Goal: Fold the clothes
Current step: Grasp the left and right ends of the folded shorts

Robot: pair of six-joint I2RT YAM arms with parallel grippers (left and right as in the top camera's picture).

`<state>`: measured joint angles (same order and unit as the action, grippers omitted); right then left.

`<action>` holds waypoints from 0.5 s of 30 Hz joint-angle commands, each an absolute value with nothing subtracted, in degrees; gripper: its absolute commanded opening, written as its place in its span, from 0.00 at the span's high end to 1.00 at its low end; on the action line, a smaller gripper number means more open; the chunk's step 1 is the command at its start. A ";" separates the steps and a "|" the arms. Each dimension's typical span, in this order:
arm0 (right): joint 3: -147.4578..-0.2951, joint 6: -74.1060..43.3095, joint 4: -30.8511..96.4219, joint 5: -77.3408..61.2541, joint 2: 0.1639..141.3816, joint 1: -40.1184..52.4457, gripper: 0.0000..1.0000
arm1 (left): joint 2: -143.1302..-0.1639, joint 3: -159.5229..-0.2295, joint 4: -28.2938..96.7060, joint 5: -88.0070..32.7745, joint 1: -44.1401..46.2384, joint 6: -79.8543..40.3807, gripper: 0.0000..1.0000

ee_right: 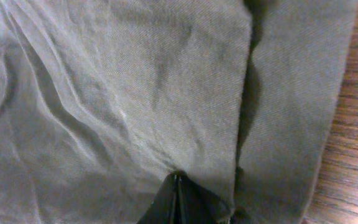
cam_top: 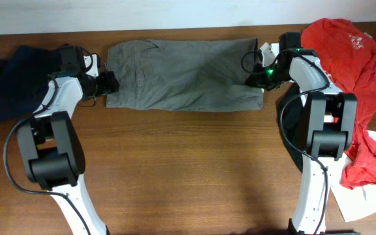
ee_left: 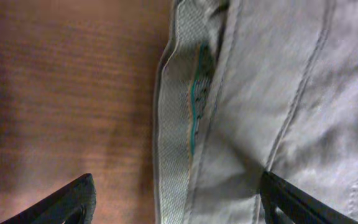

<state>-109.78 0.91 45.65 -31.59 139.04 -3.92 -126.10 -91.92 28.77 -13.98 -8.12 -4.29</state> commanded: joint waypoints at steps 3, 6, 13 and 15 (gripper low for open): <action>-109.86 0.60 46.26 -29.76 141.08 -3.73 0.96 | -126.65 -91.94 25.67 -19.94 -8.03 -4.23 0.16; -109.86 0.60 46.26 -29.76 141.08 -3.73 0.96 | -126.82 -91.94 25.08 -20.84 -7.77 -4.25 0.16; -109.86 0.64 46.85 -29.74 141.08 -3.73 0.96 | -130.93 -91.94 23.07 -20.16 -7.68 -4.25 0.16; -109.86 0.64 46.94 -29.74 141.08 -3.75 0.96 | -132.29 -91.94 21.93 -20.16 -7.84 -4.25 0.16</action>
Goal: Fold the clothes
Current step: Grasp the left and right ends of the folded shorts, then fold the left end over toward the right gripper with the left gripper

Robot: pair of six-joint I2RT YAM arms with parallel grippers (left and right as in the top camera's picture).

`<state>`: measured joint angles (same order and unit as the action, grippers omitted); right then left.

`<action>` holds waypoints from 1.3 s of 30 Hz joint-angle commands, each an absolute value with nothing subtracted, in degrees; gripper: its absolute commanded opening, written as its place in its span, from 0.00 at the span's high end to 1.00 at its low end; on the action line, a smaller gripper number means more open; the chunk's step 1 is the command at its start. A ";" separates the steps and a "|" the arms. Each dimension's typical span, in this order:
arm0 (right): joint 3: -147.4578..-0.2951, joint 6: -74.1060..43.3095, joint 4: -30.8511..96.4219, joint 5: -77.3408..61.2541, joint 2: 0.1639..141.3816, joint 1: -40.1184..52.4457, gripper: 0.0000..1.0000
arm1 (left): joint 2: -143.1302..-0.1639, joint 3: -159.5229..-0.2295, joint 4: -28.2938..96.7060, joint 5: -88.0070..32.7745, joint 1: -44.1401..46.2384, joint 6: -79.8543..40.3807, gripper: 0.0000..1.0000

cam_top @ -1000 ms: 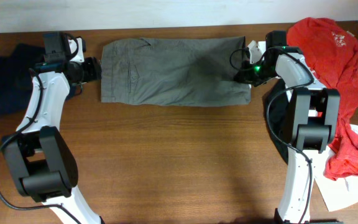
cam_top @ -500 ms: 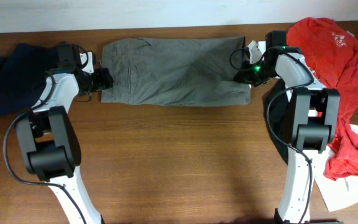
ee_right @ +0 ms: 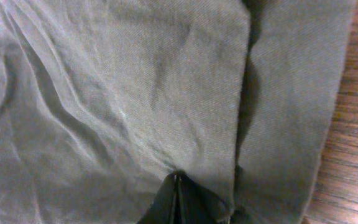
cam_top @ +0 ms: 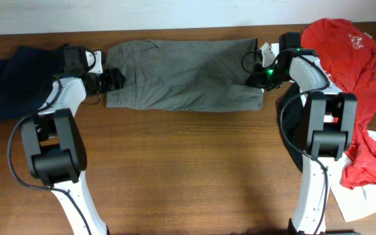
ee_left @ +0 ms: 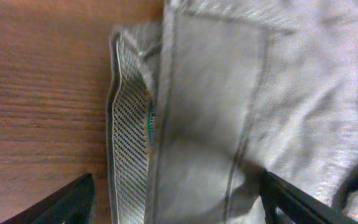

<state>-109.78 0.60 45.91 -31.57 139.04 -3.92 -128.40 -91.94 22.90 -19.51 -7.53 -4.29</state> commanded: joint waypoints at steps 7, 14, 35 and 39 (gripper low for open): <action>-109.86 0.62 46.92 -29.67 141.08 -3.73 0.96 | -135.28 -91.94 18.46 -21.32 -7.66 -4.25 0.16; -109.86 0.60 46.63 -29.32 141.08 -3.73 0.96 | -135.37 -91.94 18.55 -25.93 -5.50 -4.23 0.52; -109.89 2.35 55.59 -30.06 141.08 -3.49 0.96 | -119.42 -95.04 36.95 -18.87 -13.17 -4.21 0.99; -109.89 2.81 56.36 -29.98 141.08 -2.61 0.96 | -113.99 -95.04 39.70 -17.12 -12.75 -4.19 0.99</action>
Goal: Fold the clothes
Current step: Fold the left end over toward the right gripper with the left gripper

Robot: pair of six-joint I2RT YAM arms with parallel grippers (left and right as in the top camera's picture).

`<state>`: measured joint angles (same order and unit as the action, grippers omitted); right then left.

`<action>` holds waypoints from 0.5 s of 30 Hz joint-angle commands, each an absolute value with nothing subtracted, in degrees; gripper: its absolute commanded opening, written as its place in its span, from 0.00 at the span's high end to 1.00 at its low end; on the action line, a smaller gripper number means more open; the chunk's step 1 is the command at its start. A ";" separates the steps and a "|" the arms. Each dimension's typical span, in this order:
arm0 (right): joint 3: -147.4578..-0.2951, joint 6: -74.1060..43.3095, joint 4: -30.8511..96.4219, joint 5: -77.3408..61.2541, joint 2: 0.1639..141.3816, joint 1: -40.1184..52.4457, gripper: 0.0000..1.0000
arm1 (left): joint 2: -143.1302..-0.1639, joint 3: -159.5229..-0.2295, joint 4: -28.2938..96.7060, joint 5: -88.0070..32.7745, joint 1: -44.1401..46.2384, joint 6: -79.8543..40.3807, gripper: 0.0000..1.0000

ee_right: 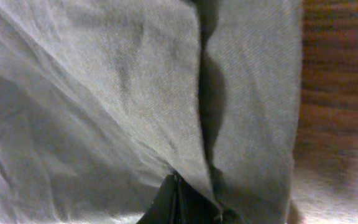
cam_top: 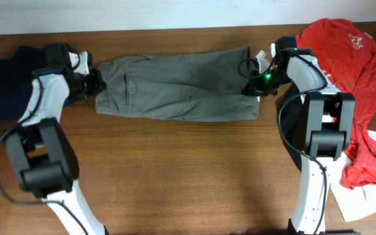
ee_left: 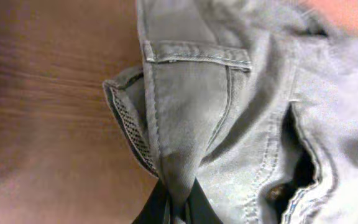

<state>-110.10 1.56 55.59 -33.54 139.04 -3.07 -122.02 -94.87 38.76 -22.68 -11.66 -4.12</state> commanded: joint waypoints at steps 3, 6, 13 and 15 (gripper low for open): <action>-109.89 2.76 55.99 -30.00 141.08 -1.54 0.96 | -111.70 -95.04 40.62 -17.28 -10.44 -4.19 0.99; -109.89 2.76 55.75 -29.98 141.08 -0.67 0.96 | -111.68 -95.02 40.32 -17.26 -6.96 -3.88 0.99; -109.86 2.59 55.31 -29.95 141.08 0.16 0.96 | -112.16 -95.02 34.26 -15.38 4.40 -3.38 0.99; -109.86 2.59 55.27 -29.95 141.08 0.16 0.96 | -112.16 -95.02 32.36 -15.40 7.27 -3.38 0.99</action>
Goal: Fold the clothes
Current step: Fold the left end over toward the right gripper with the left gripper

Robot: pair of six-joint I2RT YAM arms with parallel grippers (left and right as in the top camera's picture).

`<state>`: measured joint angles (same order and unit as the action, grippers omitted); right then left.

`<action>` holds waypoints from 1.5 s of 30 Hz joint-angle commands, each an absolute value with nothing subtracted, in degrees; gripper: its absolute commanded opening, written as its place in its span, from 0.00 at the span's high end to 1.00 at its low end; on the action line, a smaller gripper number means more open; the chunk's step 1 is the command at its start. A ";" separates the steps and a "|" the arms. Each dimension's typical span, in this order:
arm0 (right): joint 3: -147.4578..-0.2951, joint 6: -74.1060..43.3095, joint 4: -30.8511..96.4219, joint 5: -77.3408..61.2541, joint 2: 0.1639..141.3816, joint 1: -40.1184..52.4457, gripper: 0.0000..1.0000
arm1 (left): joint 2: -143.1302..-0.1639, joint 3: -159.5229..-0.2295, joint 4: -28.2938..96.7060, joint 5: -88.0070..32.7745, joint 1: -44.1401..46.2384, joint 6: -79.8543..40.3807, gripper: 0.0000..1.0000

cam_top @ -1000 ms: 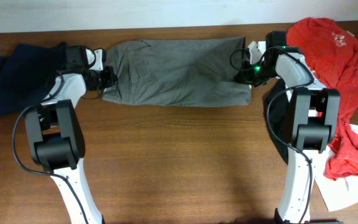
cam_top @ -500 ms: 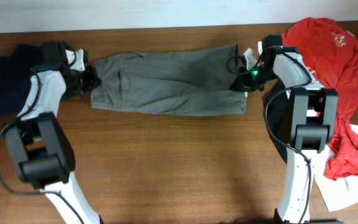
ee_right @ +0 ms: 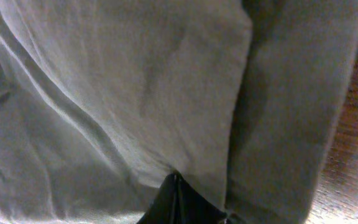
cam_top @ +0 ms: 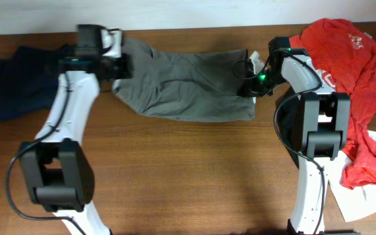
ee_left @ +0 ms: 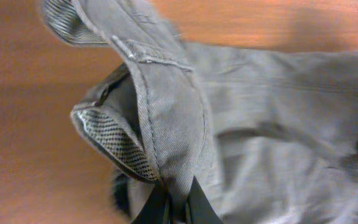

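Grey-green trousers (cam_top: pixel 188 85) lie stretched across the back of the wooden table. My left gripper (cam_top: pixel 117 66) is shut on their waistband (ee_left: pixel 160 124), which is lifted off the wood and folded over, its mesh lining showing. My right gripper (cam_top: pixel 248 89) is shut on the leg-hem end (ee_right: pixel 185 106) at the right, low on the table; its jaws (ee_right: pixel 178 198) meet under the cloth.
A dark navy garment (cam_top: pixel 18 81) lies at the far left. A red shirt (cam_top: pixel 354 85) is heaped at the right, over white paper (cam_top: pixel 371 196) near the right front edge. The table (cam_top: pixel 188 176) runs bare brown towards the front.
My left gripper has moved to the right and up with the waistband, so the trousers' left end is now raised and shortened. My right gripper has barely shifted, still on the hem end.
At first my left gripper stood open at the waistband while the right was shut on the hem end. The left stayed open a moment later. Then it was shut on the waistband, pulled left. Now the waistband is lifted and carried rightward.
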<state>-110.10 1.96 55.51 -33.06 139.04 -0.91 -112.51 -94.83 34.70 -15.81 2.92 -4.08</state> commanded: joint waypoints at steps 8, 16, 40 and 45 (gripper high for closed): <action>-109.89 2.59 55.27 -29.95 141.08 0.16 0.96 | -112.16 -95.02 25.41 -15.38 17.10 -3.38 0.99; -109.86 2.61 55.29 -29.95 141.08 0.16 0.96 | -112.20 -95.02 18.39 -14.96 24.43 -3.40 0.99; -116.42 -0.51 56.36 -36.86 135.44 -4.62 0.96 | -118.93 -94.98 13.06 -15.18 32.10 -3.38 0.99; -122.72 -2.02 59.92 -36.99 131.55 -8.84 0.96 | -118.93 -94.98 13.04 -15.20 32.12 -3.38 0.99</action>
<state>-118.67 -0.60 58.96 -35.75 137.08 -6.28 -118.74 -94.83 13.78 -14.52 31.77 -4.08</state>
